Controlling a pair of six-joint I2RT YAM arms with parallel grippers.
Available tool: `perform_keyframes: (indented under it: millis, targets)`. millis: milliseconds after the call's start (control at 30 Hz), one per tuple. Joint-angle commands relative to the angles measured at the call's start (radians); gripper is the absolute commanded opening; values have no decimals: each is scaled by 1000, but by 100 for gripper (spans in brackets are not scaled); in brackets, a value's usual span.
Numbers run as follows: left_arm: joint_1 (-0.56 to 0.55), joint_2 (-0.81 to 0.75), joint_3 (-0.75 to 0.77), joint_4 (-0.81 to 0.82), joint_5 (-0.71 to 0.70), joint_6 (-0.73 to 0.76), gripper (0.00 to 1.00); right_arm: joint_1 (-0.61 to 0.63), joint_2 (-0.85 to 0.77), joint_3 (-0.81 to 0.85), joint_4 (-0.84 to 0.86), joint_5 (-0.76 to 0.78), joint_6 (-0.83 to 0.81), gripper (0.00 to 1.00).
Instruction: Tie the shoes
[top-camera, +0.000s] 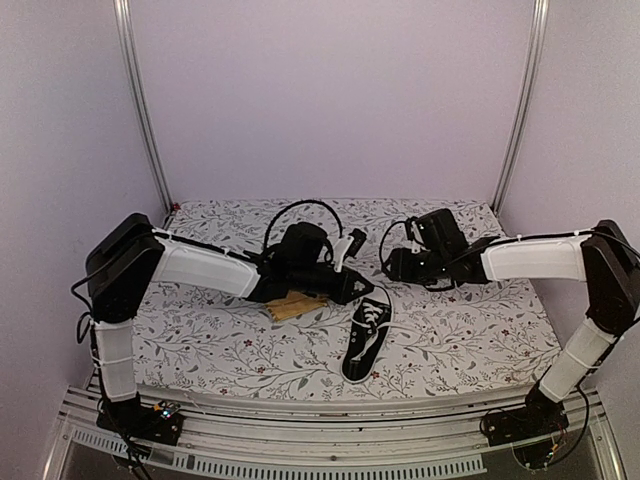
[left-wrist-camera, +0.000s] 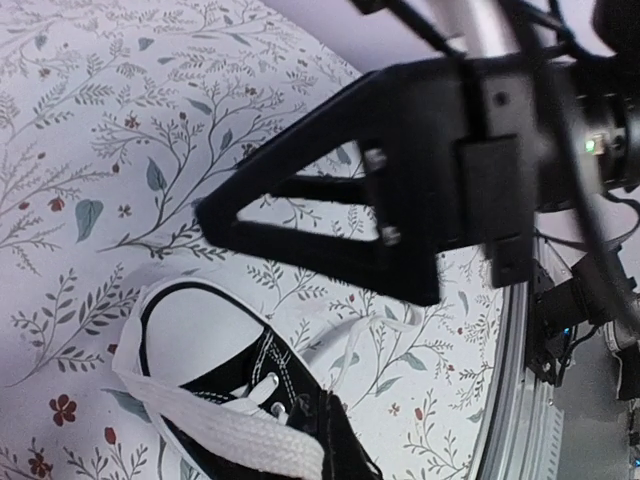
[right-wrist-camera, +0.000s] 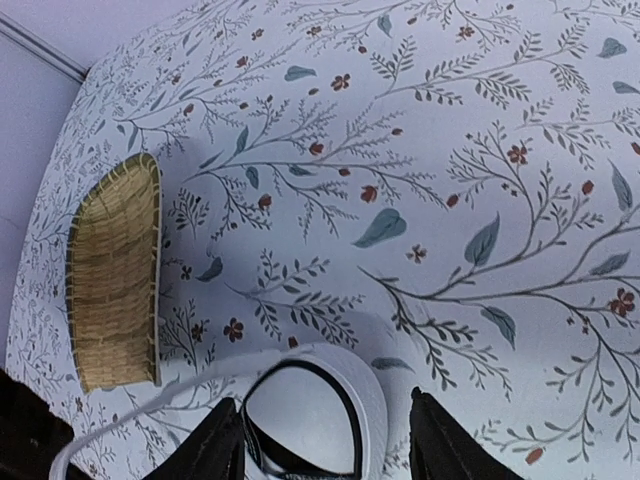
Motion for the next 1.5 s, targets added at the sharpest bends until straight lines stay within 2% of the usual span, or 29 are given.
perform_keyframes:
  millis: [0, 167, 333, 633, 1167, 1467]
  targets:
    - [18, 25, 32, -45, -1, -16, 0, -1, -132, -88, -102, 73, 8, 57]
    - [30, 21, 33, -63, 7, -6, 0, -5, -240, -209, -194, 86, 69, 61]
    - [41, 9, 31, -85, 31, 20, 0, -6, -255, -244, -305, 113, 120, 58]
    - [62, 3, 31, -111, 97, 59, 0, -5, -160, -220, -364, 143, 114, 42]
    - [76, -17, 7, -95, 127, 76, 0, -5, -33, -137, -408, 206, 126, 35]
    - [76, -19, 4, -85, 140, 81, 0, -1, 5, -148, -390, 205, 89, 3]
